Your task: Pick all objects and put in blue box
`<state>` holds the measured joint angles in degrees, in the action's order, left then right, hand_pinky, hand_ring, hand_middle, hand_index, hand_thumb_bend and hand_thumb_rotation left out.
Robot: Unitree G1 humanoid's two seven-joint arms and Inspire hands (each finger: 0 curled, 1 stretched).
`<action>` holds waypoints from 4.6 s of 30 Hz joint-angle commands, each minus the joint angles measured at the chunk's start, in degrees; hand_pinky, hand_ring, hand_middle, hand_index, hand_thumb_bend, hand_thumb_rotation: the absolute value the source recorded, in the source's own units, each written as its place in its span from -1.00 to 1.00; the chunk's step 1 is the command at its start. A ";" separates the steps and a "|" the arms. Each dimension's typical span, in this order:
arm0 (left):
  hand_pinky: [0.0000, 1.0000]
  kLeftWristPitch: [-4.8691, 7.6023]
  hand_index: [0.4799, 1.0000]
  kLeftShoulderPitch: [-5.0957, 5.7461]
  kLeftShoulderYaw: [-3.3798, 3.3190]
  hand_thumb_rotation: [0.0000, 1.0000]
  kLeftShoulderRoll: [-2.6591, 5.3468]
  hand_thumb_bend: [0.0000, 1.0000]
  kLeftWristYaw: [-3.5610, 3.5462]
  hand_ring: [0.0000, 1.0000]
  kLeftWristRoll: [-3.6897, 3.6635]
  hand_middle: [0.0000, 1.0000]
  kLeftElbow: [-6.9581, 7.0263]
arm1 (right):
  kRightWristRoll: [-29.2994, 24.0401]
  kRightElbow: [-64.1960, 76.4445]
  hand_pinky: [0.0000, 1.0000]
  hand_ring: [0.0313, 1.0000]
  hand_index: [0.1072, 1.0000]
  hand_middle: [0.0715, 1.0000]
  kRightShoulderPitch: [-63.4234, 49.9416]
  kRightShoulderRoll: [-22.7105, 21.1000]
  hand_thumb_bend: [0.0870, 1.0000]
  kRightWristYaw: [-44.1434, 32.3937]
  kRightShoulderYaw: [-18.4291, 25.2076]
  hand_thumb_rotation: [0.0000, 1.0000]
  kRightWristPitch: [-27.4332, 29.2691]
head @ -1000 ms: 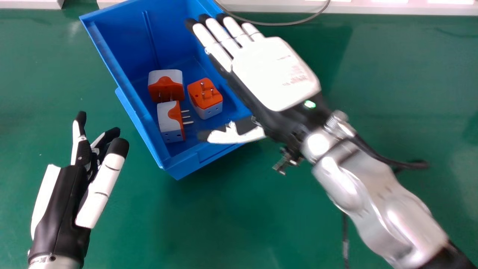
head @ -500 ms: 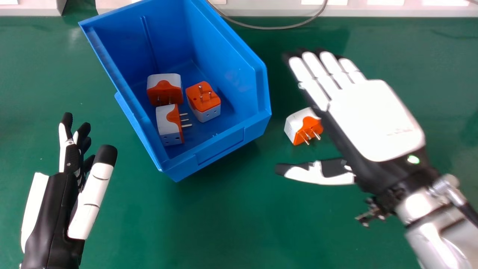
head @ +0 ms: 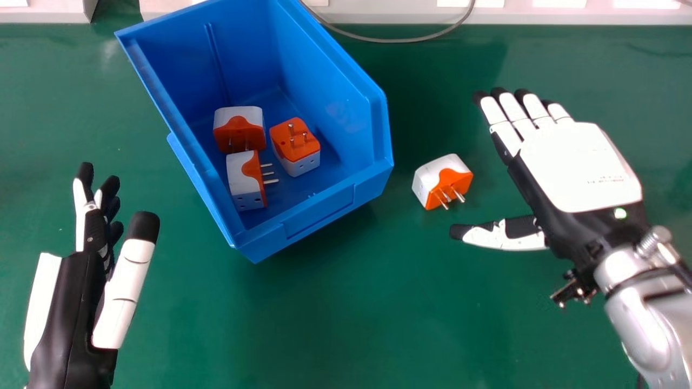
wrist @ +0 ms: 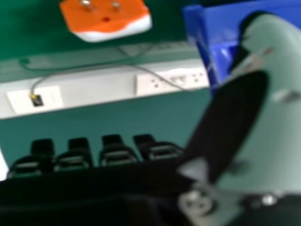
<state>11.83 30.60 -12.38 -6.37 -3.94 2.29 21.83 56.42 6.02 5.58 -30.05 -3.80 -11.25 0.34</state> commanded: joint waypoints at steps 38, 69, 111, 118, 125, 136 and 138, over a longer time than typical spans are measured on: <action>0.96 -1.50 0.90 6.14 1.00 0.92 0.97 0.55 0.26 1.00 0.46 1.00 7.68 | 8.22 -43.95 0.73 0.96 0.89 1.00 38.68 -7.50 -0.22 1.24 -22.09 0.34 20.38; 0.85 -1.65 0.83 10.05 1.41 0.88 1.66 0.57 0.63 0.97 1.82 0.99 10.63 | 8.04 -60.60 0.68 0.92 0.85 0.97 47.34 1.25 -0.34 8.50 -28.17 0.27 20.43; 0.75 0.26 0.76 14.45 0.30 0.83 1.50 0.64 -0.14 0.93 1.59 0.95 12.32 | -3.52 -74.51 -0.60 -0.32 -0.07 -0.18 46.87 6.20 -0.08 20.96 -28.11 -1.00 20.64; 0.74 0.15 0.76 14.73 0.10 0.83 1.17 0.64 -0.39 0.93 1.70 0.95 12.52 | -6.15 -71.95 -0.59 -0.32 -0.06 -0.15 45.00 5.77 -0.09 19.25 -26.24 -1.00 20.95; 0.75 -0.32 0.77 14.21 0.13 0.83 1.17 0.65 -0.60 0.93 1.75 0.95 12.58 | -7.65 -69.95 -0.60 -0.30 -0.11 -0.11 44.11 5.17 -0.08 17.67 -25.21 -1.00 20.47; 0.74 -0.59 0.77 13.50 0.26 0.83 1.30 0.61 -0.58 0.93 2.10 0.95 12.50 | -9.82 -65.13 -0.86 -0.81 -0.18 -0.20 41.59 3.57 -0.06 15.50 -22.33 -1.00 21.34; 0.74 -0.64 0.77 13.31 0.27 0.83 1.29 0.61 -0.62 0.93 2.03 0.95 12.44 | -10.94 -63.25 -0.87 -0.83 -0.19 -0.24 40.56 2.80 -0.06 14.60 -21.23 -1.00 21.72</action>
<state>10.68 43.90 -11.77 -5.01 -4.64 4.25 32.87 47.46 -59.61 46.51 -25.50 11.46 -34.09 21.70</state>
